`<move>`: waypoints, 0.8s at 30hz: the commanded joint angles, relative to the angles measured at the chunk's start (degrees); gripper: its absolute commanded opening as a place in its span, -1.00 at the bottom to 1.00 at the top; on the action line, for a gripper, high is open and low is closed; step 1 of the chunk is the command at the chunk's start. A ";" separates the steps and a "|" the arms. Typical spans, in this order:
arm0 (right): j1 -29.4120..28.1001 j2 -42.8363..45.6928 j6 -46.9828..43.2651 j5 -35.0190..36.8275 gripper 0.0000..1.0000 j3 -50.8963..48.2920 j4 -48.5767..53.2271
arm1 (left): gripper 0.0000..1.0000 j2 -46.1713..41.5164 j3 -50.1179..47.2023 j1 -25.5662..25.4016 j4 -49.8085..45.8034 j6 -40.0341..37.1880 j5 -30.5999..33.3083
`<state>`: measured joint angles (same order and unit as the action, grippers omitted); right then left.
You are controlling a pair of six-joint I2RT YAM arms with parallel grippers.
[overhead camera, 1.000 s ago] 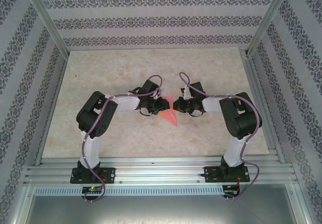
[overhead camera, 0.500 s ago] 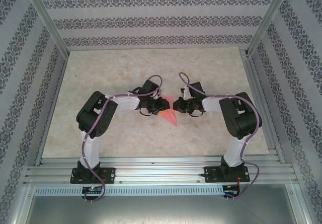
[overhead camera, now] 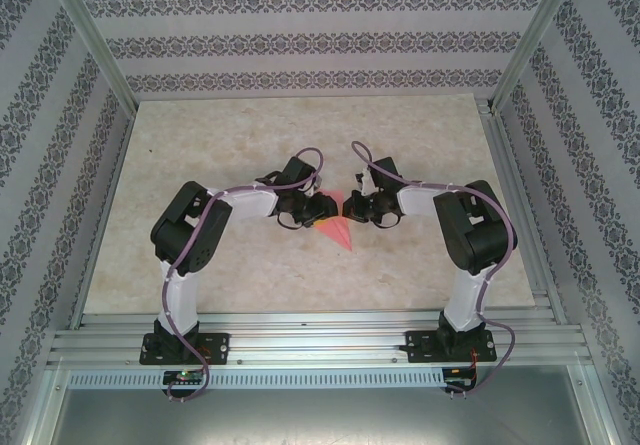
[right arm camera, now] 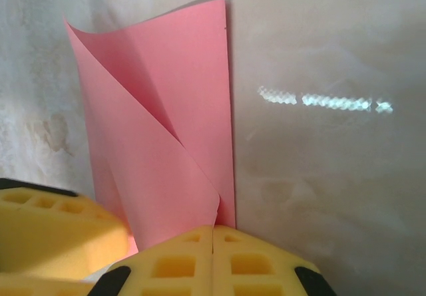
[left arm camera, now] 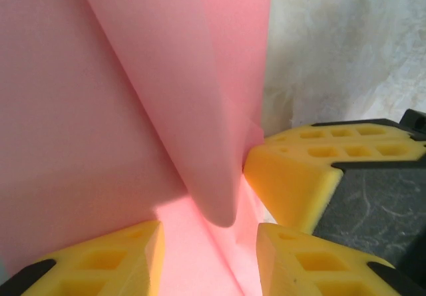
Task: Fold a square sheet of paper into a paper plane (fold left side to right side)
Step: Fourth fold the wing at the center of the table.
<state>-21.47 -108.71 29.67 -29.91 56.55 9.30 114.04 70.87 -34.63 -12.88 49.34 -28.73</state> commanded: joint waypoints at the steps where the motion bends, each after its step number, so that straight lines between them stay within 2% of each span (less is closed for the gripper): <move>1: -1.47 -5.19 -1.94 7.15 -0.92 -1.46 7.89 | -0.15 -5.36 2.78 -0.11 -3.68 -2.92 0.86; 4: -1.90 -5.10 -2.13 7.74 -0.92 -1.10 8.56 | -0.21 -6.66 2.52 0.00 -2.89 -2.61 0.42; 9: -2.17 -4.94 -2.68 8.45 -0.92 -0.56 9.57 | -0.45 -3.76 2.47 -0.05 1.63 -0.32 -3.17; 24: -2.34 -4.76 -2.85 8.41 -0.92 -0.42 9.85 | -0.54 4.42 4.27 -0.09 6.88 3.54 -4.49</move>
<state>-22.52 -109.03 28.38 -27.90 58.24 11.62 116.66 73.52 -34.59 -9.47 51.53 -32.86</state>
